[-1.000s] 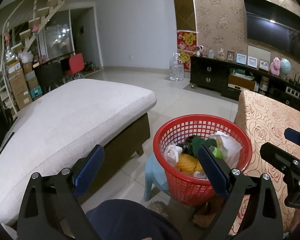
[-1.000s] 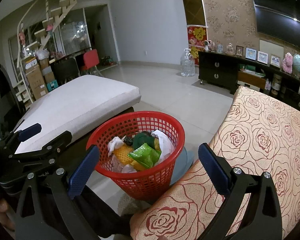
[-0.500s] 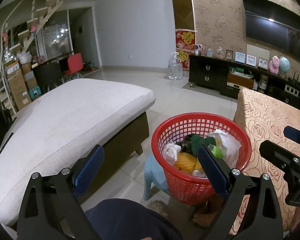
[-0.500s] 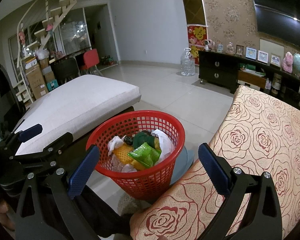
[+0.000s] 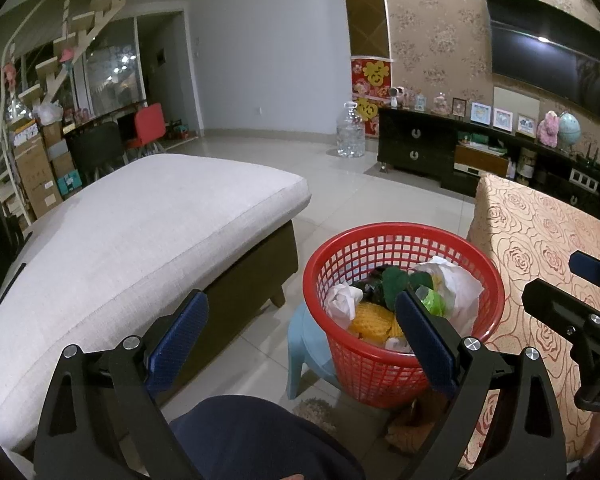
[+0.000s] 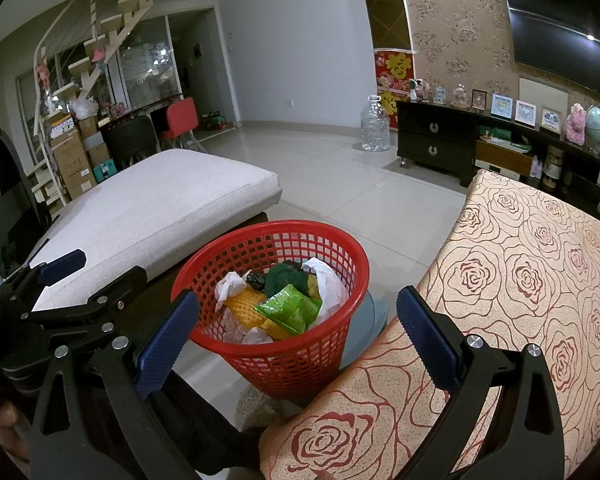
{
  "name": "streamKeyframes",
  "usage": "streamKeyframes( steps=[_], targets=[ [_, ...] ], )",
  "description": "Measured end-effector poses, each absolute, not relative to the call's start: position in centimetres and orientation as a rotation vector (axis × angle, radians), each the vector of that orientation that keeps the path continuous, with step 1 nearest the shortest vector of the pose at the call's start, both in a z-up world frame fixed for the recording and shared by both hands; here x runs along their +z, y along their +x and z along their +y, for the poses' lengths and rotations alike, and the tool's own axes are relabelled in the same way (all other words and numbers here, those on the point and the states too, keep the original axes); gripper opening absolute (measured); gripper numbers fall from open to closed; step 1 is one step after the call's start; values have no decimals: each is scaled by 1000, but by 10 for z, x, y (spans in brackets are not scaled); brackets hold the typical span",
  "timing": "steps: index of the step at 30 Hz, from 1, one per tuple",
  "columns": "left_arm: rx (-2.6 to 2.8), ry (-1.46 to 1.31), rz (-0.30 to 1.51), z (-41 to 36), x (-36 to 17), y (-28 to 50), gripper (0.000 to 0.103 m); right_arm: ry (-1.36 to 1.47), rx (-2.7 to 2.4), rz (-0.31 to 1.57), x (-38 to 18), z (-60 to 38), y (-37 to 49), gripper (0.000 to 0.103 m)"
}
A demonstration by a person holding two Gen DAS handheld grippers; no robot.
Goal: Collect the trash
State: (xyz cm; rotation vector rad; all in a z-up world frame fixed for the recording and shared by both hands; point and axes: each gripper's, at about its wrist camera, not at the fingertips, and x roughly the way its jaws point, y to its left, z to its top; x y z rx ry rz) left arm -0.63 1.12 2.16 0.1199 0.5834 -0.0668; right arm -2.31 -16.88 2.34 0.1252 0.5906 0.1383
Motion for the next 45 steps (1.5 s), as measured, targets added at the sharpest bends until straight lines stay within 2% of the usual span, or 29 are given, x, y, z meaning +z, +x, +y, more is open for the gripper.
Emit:
streamKeyframes(
  steps=[45],
  targets=[
    [-82, 128, 566, 1, 21, -11, 91, 133, 132, 606, 11, -174, -34, 96]
  ],
)
